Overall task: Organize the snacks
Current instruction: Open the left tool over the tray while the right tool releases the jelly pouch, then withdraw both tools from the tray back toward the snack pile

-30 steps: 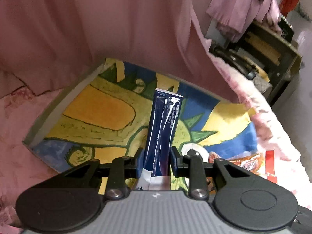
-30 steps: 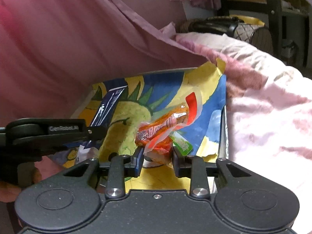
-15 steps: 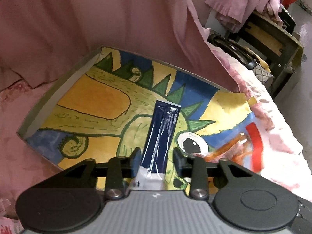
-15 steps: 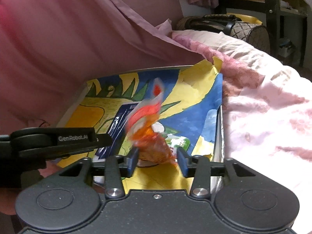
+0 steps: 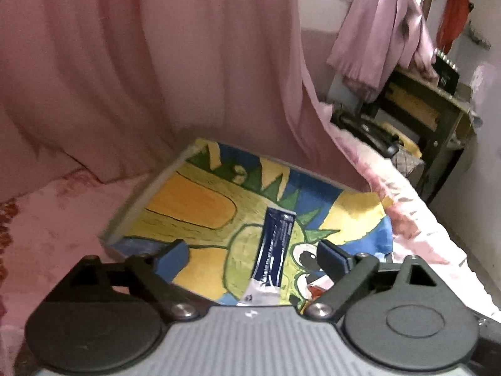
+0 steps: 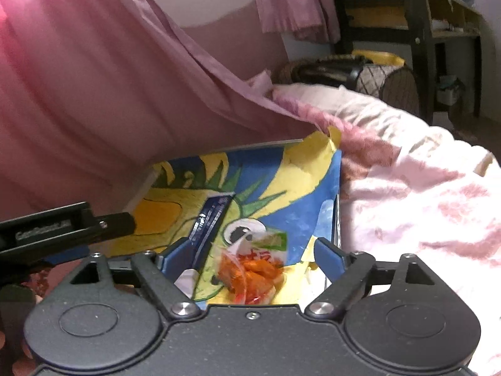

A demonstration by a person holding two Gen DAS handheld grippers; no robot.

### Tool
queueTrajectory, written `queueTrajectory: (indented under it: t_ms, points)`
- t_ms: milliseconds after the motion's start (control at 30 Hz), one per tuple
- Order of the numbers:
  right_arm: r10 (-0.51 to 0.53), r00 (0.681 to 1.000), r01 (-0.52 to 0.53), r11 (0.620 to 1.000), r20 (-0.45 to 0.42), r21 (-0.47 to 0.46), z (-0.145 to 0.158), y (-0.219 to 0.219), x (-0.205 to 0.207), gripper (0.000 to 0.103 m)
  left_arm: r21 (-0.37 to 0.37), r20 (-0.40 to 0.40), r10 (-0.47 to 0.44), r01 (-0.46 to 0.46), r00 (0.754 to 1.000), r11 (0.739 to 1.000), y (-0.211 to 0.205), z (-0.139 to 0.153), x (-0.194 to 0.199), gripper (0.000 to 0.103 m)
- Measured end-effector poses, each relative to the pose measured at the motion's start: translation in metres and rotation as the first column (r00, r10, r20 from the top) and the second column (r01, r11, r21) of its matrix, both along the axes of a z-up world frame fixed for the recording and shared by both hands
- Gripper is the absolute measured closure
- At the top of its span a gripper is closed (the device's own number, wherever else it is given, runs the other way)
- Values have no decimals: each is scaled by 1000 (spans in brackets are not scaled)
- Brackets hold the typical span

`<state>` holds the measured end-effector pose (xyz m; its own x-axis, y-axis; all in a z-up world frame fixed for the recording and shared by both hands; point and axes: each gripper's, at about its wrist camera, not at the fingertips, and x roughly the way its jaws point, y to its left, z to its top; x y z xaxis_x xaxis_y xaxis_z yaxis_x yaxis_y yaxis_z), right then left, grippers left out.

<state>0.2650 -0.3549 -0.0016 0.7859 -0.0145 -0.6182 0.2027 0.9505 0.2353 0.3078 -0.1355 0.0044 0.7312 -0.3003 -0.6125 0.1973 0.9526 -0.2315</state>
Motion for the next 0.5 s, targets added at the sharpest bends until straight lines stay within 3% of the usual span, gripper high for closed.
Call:
queueTrajectory:
  t_ms: [167,500]
  points:
    - [24,989,-14,997,149,-73,28,19,-36,3,-3,106,28,-28,994,1000,25,20,-37,1]
    - [84,932,-33,988,352,-149,68,56,-118,1,28,269,88,-99,959,995,76,46,-123,0]
